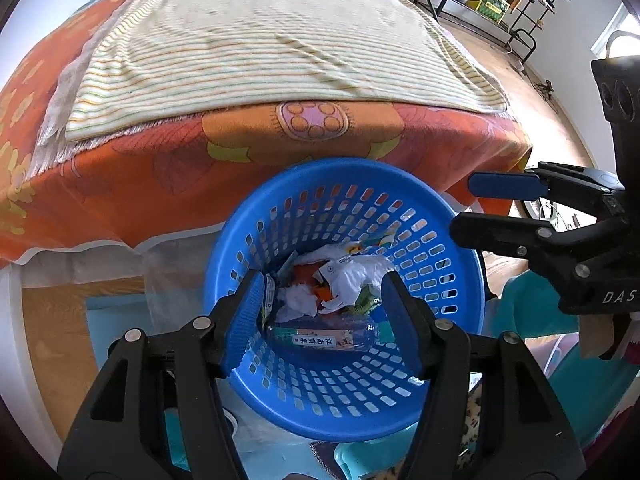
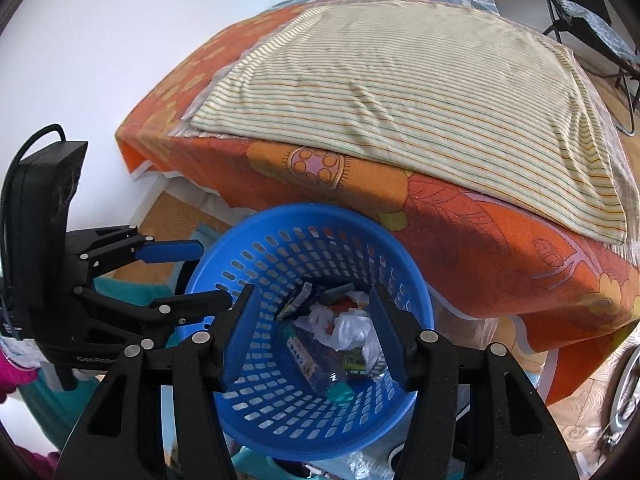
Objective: Collect trash
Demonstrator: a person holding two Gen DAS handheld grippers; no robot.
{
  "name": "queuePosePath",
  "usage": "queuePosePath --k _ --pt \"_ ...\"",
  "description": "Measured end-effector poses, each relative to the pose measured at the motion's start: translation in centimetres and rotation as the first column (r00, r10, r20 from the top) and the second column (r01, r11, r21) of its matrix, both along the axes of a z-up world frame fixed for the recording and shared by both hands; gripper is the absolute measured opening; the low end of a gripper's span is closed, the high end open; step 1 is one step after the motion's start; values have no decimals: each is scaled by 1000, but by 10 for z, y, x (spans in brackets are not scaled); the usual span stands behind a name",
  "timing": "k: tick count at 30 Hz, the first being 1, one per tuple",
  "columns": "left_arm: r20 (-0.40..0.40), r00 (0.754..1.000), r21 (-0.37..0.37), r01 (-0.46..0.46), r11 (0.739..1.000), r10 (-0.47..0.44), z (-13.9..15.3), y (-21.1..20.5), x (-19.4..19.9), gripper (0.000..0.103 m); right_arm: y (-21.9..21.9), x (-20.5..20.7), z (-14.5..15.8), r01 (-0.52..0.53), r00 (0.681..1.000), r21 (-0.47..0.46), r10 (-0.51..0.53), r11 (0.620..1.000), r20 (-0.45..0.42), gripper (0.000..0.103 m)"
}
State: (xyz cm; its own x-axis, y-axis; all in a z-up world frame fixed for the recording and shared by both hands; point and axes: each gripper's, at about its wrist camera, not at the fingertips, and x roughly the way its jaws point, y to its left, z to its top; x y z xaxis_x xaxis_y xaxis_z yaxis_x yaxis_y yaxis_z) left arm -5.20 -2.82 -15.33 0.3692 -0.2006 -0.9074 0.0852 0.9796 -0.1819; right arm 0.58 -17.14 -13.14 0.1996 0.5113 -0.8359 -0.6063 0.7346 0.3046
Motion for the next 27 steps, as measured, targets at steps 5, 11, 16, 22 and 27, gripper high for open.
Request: queuePosePath --k 5,11,16,22,27 --pt "25 1000 1 -5 1000 5 10 -1 3 63 -5 1 10 13 1000 8 -13 1000 27 56" --pt "30 999 -8 -11 1000 12 17 -1 9 63 -10 4 28 31 996 26 -33 999 81 56" --pt "61 998 -16 -22 1000 23 31 -2 15 63 -12 9 47 46 992 44 -51 998 117 56" --pt "146 988 -32 -38 999 43 66 -1 28 63 -19 16 76 69 981 73 -81 995 179 68" --pt "236 969 -43 -58 997 67 101 2 40 73 -23 27 104 98 964 113 -123 989 234 69"
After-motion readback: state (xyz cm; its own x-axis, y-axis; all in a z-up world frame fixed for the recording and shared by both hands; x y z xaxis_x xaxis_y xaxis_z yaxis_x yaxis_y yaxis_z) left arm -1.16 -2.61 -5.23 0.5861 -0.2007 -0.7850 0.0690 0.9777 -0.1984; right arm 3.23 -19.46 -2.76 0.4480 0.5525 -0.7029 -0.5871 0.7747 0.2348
